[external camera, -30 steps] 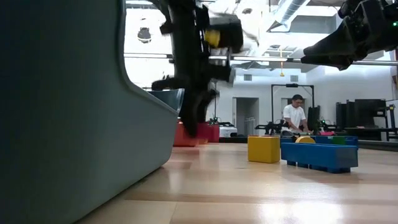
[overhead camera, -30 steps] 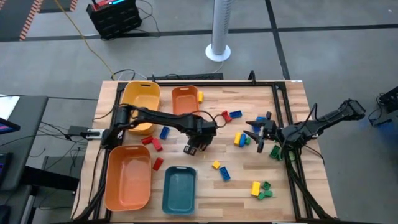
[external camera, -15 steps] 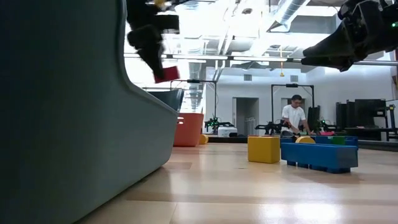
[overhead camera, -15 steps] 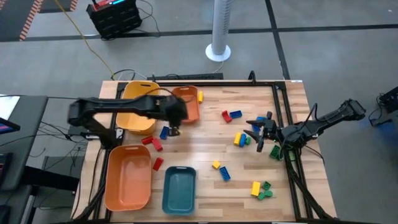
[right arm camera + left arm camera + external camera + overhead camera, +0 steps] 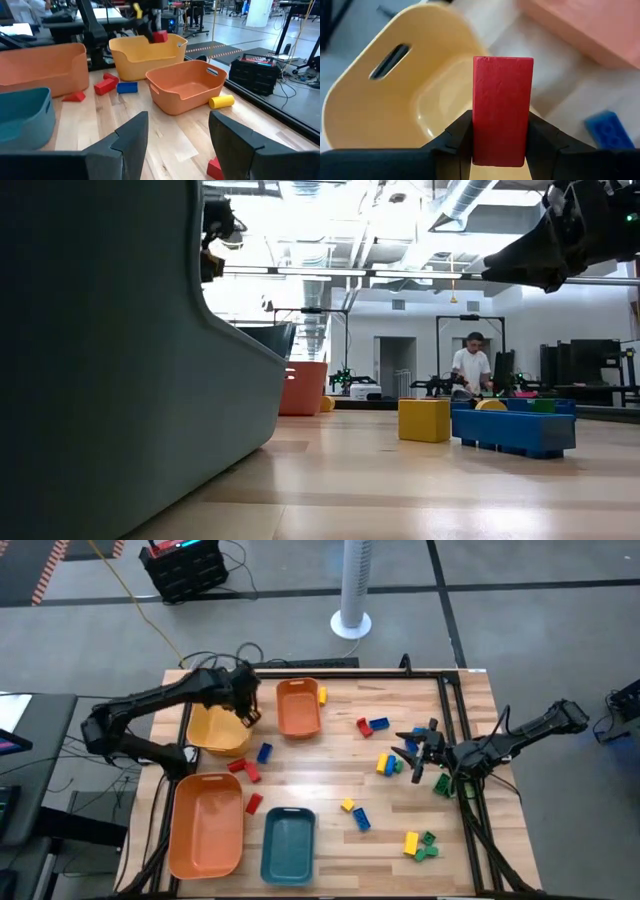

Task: Sort blocks
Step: Put the red wooden block into the yellow bin

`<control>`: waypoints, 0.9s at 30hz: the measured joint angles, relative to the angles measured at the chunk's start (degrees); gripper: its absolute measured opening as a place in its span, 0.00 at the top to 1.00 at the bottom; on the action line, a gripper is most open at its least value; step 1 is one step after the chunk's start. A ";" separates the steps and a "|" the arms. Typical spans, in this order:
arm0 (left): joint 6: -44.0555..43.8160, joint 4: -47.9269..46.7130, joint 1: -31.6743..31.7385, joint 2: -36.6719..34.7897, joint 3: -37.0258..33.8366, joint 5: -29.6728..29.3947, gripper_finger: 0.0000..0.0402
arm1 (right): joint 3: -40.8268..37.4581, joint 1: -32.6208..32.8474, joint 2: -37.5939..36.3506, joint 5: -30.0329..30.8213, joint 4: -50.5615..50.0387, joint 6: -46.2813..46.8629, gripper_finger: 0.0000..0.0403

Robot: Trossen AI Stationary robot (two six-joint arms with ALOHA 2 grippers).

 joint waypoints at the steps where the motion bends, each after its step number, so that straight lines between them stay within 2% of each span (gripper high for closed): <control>1: -0.11 -0.31 2.03 -0.01 -0.25 0.86 0.69 | 0.00 0.12 0.46 -0.02 0.04 0.00 0.45; 5: 0.71 -1.00 8.94 0.02 -2.12 3.34 0.69 | -0.01 0.14 2.11 -0.04 1.07 -0.04 0.45; 8: 1.36 -1.43 11.41 1.63 -3.71 4.18 0.69 | -0.02 0.12 2.99 -0.04 2.41 -0.48 0.45; 21: 6.04 -1.30 11.86 12.68 -5.03 4.10 0.69 | -0.02 0.15 3.60 -0.35 3.63 -1.22 0.45; 27: 16.13 -0.08 11.93 14.09 -5.01 5.76 0.69 | -0.02 0.15 3.60 -0.48 3.63 -1.22 0.45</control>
